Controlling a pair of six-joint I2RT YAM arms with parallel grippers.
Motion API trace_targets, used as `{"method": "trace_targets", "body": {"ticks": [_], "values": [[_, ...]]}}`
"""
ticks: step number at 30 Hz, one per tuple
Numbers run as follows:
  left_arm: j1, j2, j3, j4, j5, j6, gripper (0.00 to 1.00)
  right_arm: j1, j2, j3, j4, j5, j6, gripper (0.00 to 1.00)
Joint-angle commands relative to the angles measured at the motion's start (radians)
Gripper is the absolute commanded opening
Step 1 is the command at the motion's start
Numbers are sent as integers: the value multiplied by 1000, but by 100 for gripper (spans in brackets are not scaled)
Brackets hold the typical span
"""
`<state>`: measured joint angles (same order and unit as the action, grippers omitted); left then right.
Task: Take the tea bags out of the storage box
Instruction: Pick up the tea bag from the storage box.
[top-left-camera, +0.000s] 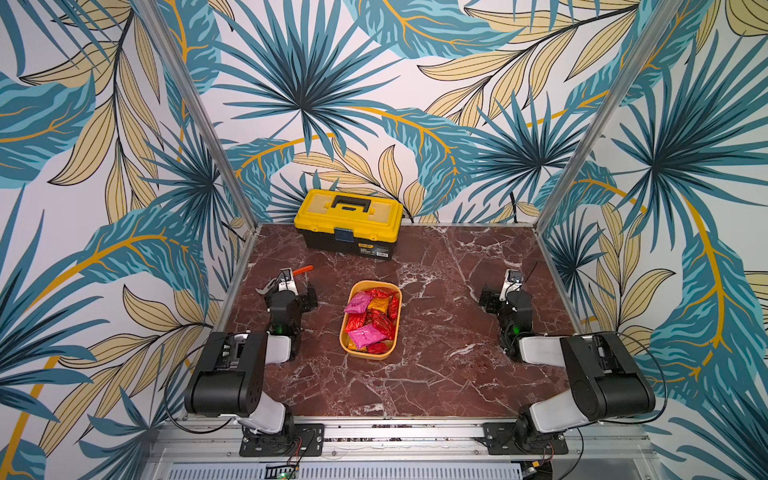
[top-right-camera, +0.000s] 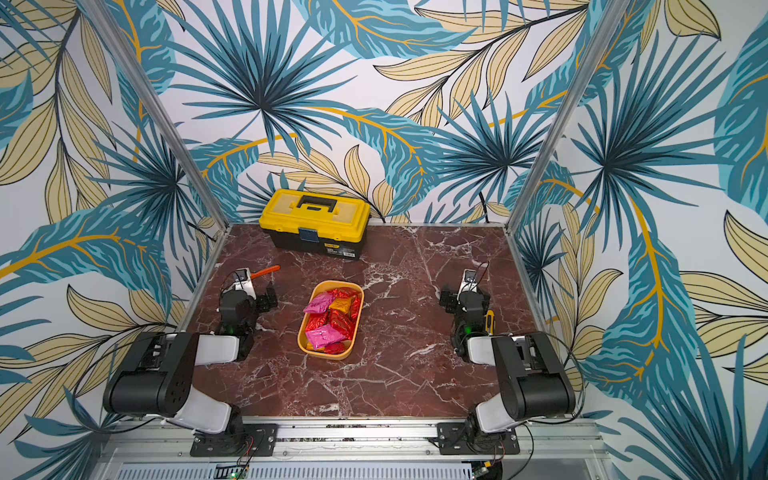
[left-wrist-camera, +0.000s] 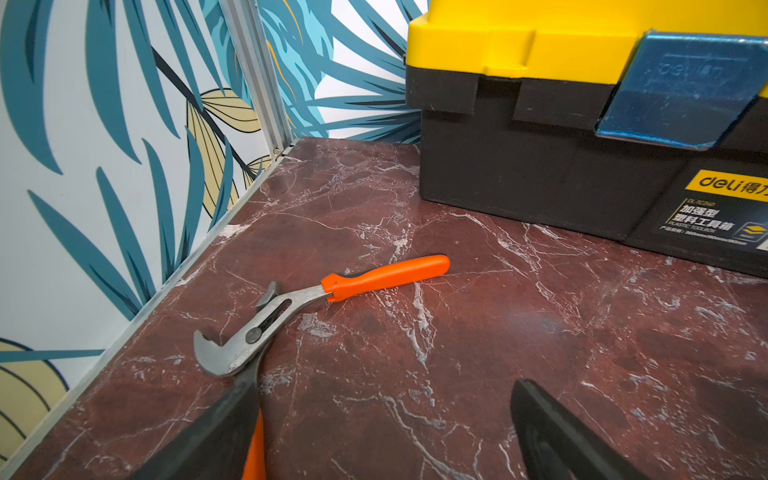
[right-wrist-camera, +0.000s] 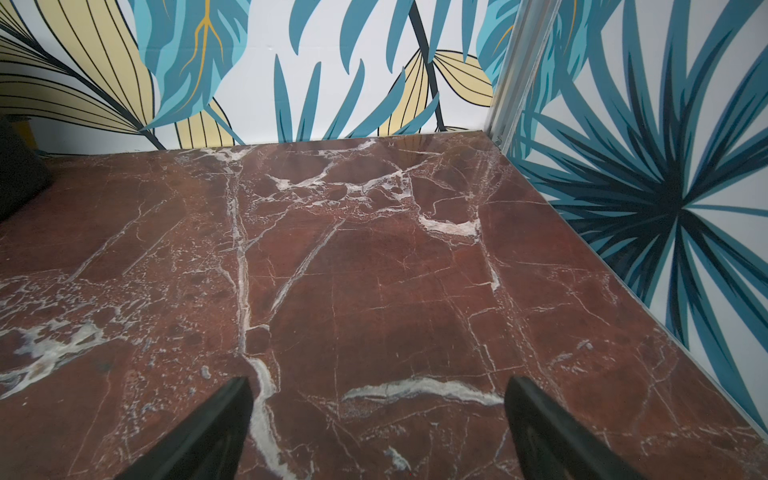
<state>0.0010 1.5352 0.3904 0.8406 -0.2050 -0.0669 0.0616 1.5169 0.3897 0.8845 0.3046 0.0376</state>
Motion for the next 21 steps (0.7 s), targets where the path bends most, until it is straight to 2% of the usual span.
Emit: {"method": "trace_targets", "body": {"ticks": [1,4,5,6,8,10,13,16,19,21], "values": [[-1,-14,5,5,-7,10,100,3,-11,7,-6,-11,7,99],[-1,-17,4,20,-7,12,100,4,-22,2,20,-4,-12,100],[-2,-26,15,30,-25,22,100,7,-70,15,-45,9,-9,99],[-5,-62,53,-76,-48,9,100,6,-120,38,-140,25,5,100],[-5,-138,218,-460,-97,-67,100,6,-230,100,-342,73,49,100],[-11,-156,327,-706,-128,-115,100,6,-303,161,-506,100,126,100],[-40,-231,386,-893,-160,-206,100,6,-362,240,-707,57,260,100],[-63,-357,379,-1008,-148,-308,100,4,-408,262,-797,-17,382,100],[-66,-495,368,-1159,-80,-458,100,4,-454,292,-908,-111,472,100],[-65,-569,369,-1254,22,-532,98,4,-467,329,-990,-202,513,95]]}}
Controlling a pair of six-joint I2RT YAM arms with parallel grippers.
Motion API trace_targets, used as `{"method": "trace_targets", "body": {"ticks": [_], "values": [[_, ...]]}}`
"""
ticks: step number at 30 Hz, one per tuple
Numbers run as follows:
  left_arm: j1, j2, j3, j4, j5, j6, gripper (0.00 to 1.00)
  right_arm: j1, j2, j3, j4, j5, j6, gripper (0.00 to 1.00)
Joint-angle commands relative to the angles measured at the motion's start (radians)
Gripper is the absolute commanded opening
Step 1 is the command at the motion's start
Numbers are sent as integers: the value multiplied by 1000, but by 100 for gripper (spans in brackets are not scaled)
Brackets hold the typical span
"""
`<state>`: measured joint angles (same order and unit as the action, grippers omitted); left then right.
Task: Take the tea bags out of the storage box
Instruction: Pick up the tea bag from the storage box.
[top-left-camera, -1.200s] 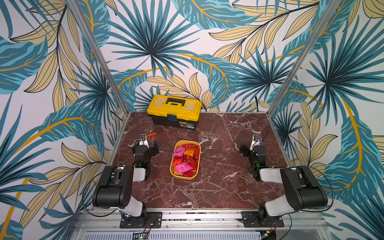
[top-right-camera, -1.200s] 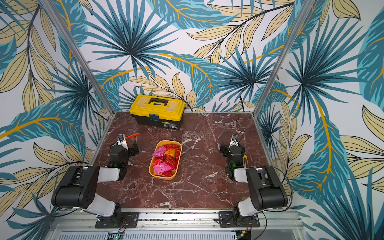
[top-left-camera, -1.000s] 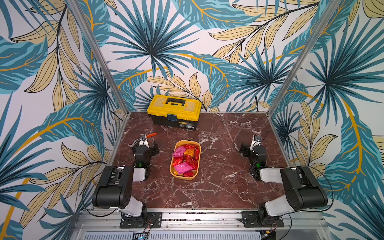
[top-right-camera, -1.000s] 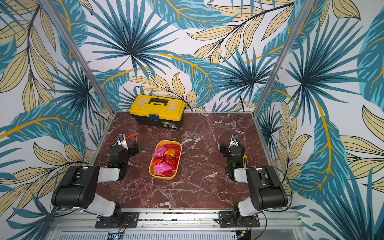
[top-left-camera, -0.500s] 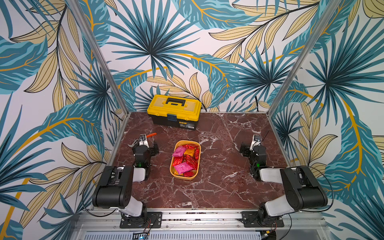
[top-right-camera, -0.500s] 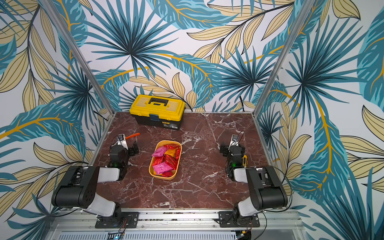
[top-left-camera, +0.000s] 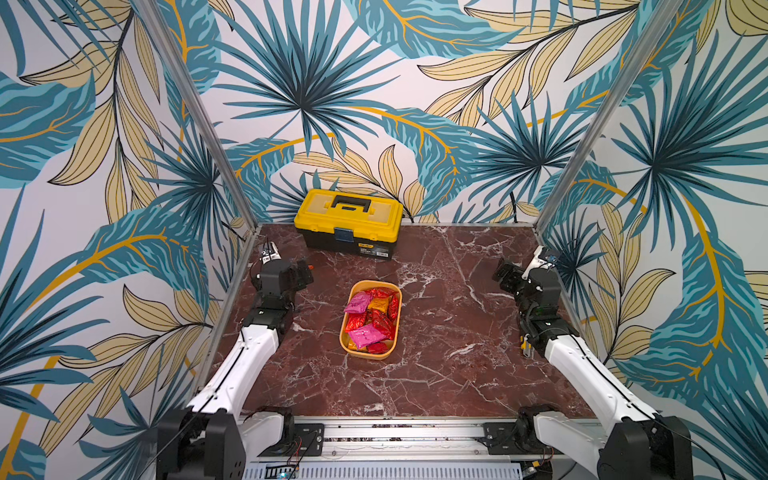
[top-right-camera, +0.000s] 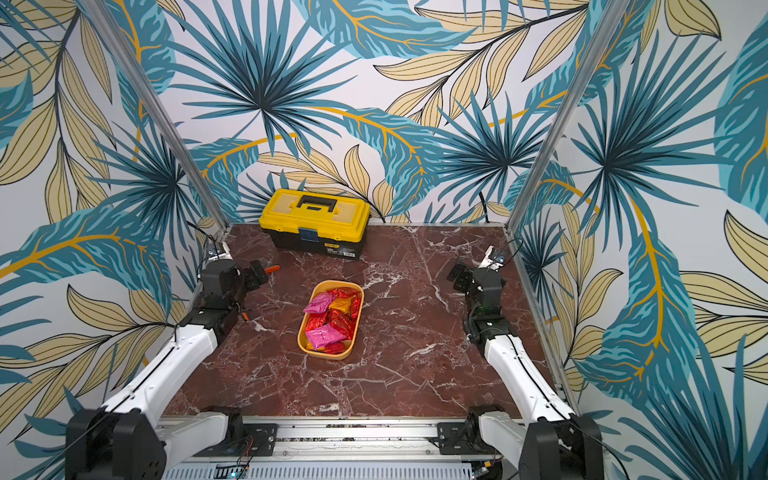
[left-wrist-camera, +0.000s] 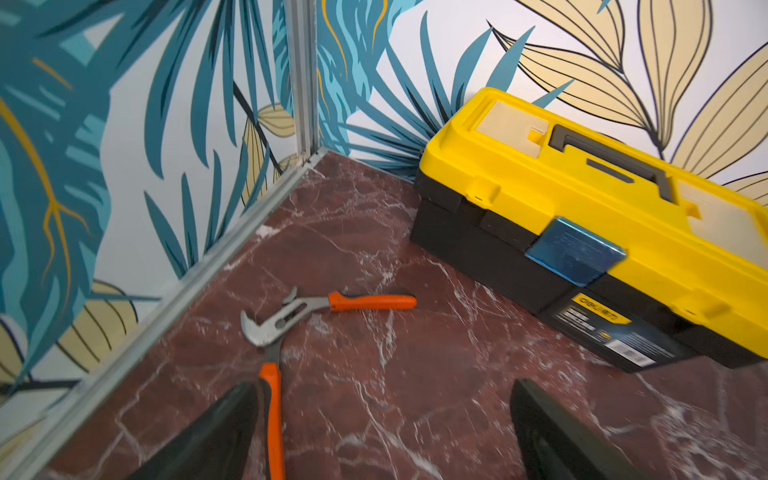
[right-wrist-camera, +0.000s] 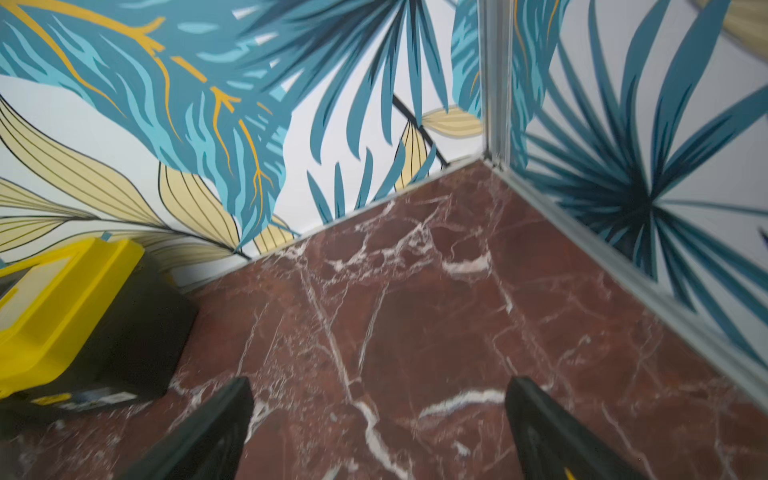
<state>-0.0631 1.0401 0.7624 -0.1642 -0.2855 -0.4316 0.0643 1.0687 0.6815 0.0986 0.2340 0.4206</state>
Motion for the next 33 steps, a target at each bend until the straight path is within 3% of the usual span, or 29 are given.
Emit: {"method": "trace_targets", "body": {"ticks": [1,7,11,15,21,27,33], "values": [[-3,-109,-8,-288,169,-199,94,4,-20,53,-236,-186,150,91],[-44,-269,-85,-416,466,-413,90,47,-33,87,-307,-399,275,77],[-107,-371,-115,-480,522,-503,90,148,-44,116,-376,-401,296,71],[-182,-443,-100,-577,502,-554,90,292,0,177,-419,-354,293,66],[-289,-440,-60,-664,471,-590,90,471,167,310,-473,-290,310,58],[-415,-415,-66,-638,398,-651,90,562,314,399,-440,-248,479,54],[-495,-376,-81,-578,350,-691,90,592,448,435,-264,-290,726,51]]}}
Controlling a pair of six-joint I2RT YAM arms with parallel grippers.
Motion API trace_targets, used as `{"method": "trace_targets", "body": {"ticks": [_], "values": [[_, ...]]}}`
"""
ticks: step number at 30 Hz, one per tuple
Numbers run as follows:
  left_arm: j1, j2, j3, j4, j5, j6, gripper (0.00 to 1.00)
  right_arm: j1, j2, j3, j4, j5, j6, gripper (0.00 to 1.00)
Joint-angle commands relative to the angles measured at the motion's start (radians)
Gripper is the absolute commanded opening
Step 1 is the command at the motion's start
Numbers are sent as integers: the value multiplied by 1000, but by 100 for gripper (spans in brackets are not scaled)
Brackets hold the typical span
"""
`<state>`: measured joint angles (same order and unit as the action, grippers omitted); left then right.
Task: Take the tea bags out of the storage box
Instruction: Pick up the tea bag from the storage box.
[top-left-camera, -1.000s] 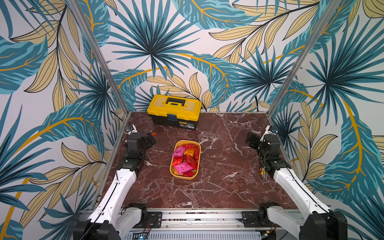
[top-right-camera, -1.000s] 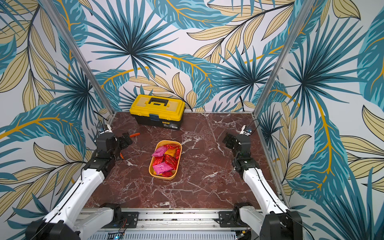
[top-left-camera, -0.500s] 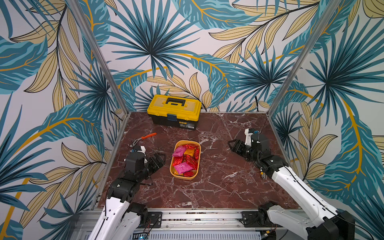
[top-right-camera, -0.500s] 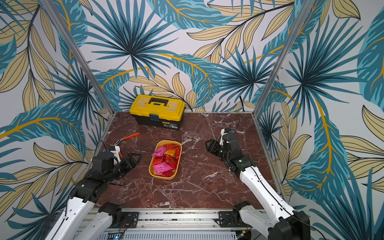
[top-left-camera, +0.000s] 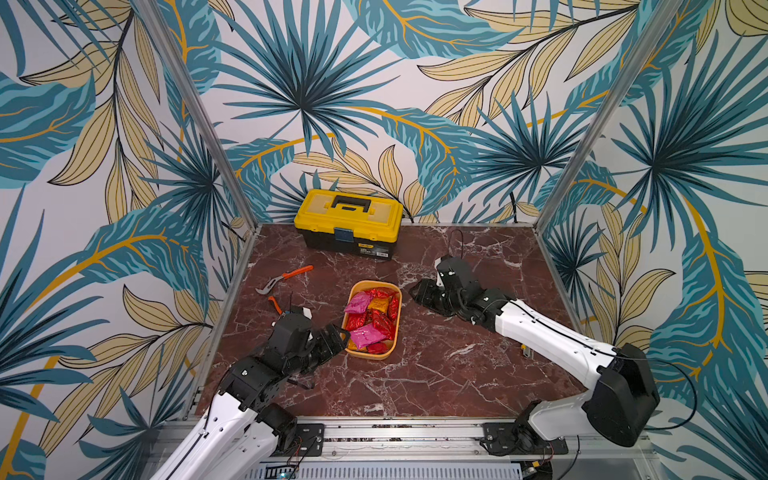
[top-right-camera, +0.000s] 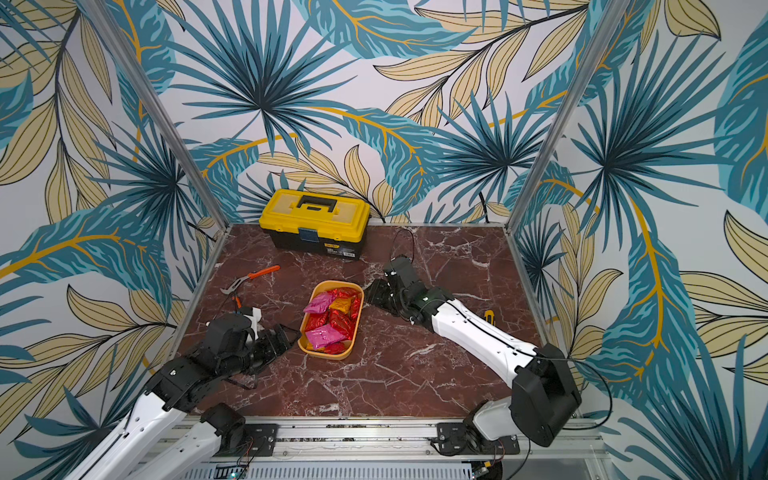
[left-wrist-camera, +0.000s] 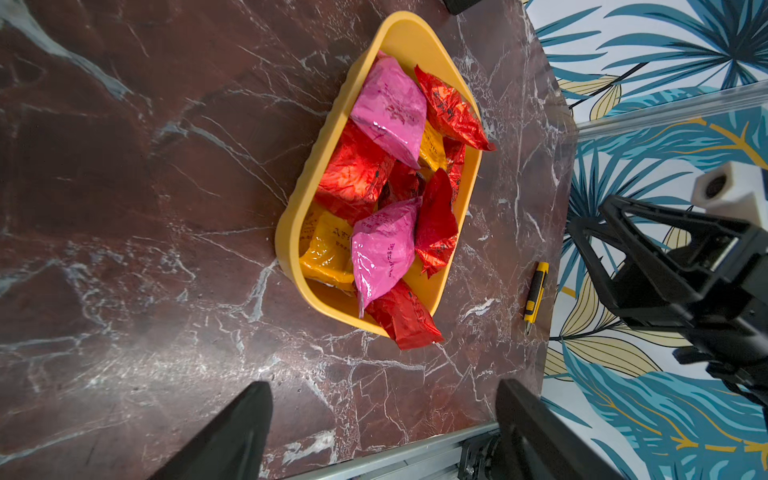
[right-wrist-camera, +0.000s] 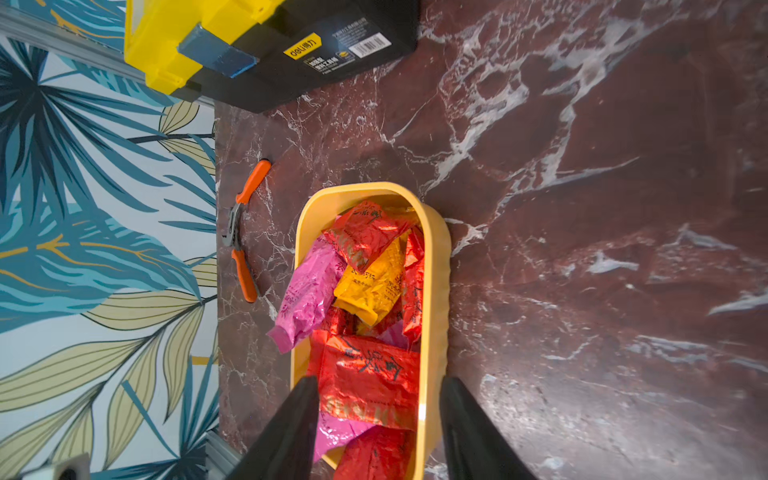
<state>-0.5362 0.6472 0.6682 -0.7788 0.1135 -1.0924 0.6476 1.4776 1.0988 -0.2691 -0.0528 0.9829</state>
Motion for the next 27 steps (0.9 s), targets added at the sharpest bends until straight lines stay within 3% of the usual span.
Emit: {"method": "trace_targets", "body": {"ticks": [1,10,19,27], "values": [[-28,25,17,37,-54,-31,90,13,53,23,120,-2,198,51],[-39,22,29,32,-83,-44,91,19,111,14,245,30,454,50],[-39,32,52,21,-100,-42,91,19,204,-32,398,-31,683,48],[-39,34,53,16,-106,-41,92,20,230,-62,438,-35,712,46]]}}
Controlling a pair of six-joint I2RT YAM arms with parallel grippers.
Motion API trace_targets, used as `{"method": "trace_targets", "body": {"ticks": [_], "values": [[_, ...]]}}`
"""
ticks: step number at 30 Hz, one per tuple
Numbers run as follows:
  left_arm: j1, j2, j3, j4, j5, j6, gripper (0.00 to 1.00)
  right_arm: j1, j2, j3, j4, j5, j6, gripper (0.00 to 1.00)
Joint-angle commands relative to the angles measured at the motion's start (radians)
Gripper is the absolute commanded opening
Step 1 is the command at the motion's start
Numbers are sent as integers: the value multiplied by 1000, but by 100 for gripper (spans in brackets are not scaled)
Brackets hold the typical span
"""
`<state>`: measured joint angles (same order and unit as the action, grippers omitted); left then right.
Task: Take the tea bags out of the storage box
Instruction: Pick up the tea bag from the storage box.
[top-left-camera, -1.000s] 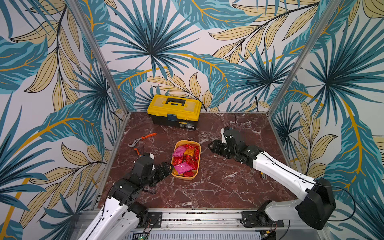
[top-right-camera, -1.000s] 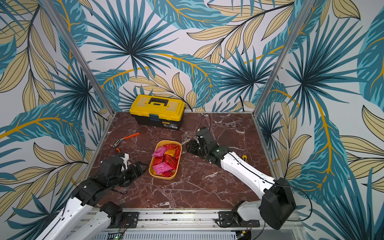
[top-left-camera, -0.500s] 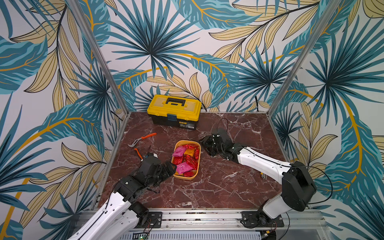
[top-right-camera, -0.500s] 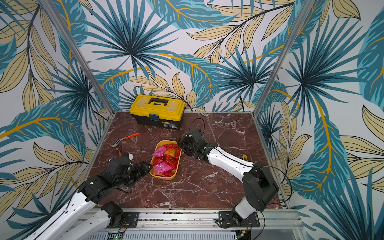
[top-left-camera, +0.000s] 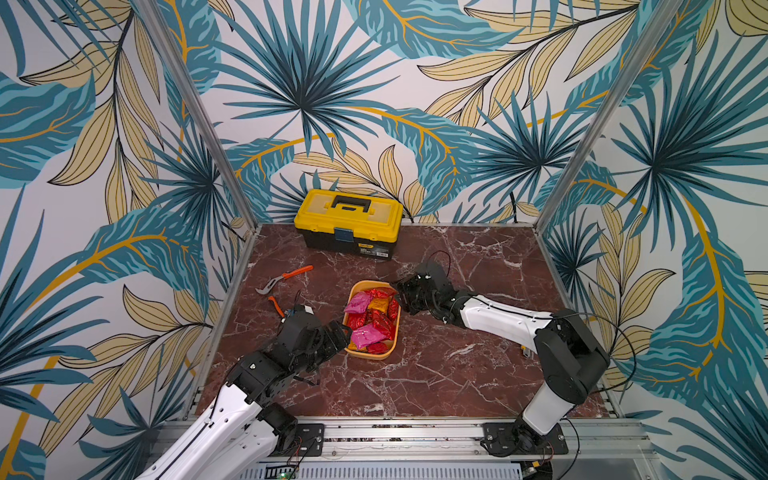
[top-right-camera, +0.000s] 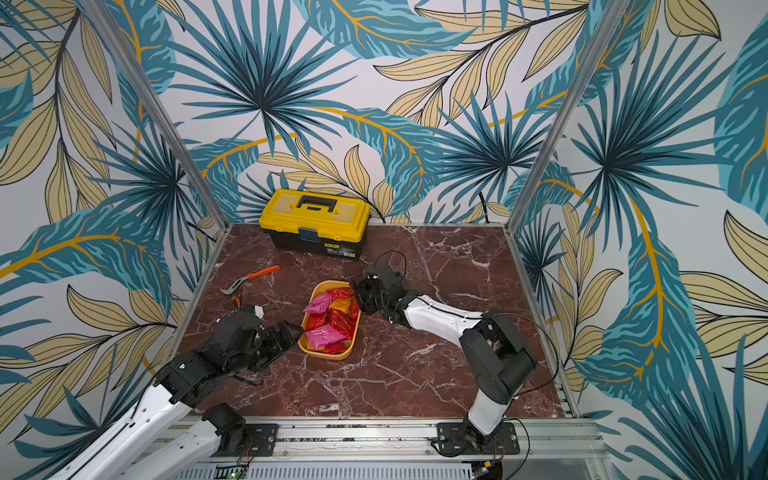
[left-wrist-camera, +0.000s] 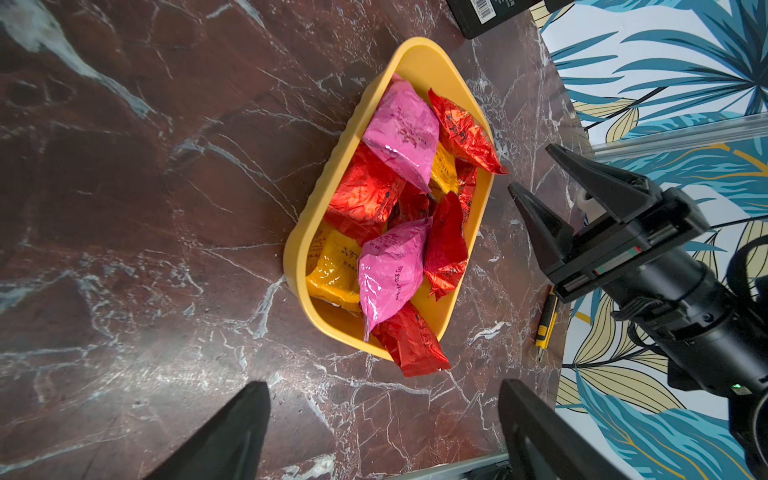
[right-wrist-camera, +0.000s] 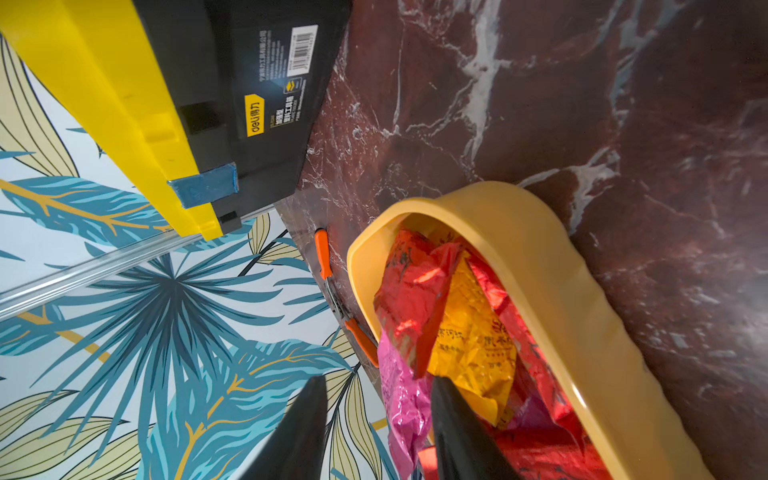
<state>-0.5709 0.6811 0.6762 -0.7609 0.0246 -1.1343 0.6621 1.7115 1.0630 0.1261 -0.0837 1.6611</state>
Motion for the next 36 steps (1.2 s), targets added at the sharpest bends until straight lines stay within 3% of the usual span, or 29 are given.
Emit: {"method": "trace_targets", "body": {"ticks": [1,27,36], "values": [[-4,0,44,-2,-18,0,92,5,-3,-32,44,-4,37,46],[-4,-4,39,-30,-30,-7,92,2,106,-58,153,-27,109,41],[-3,-4,40,-30,-28,-9,93,-3,101,-69,149,-19,107,21]]}}
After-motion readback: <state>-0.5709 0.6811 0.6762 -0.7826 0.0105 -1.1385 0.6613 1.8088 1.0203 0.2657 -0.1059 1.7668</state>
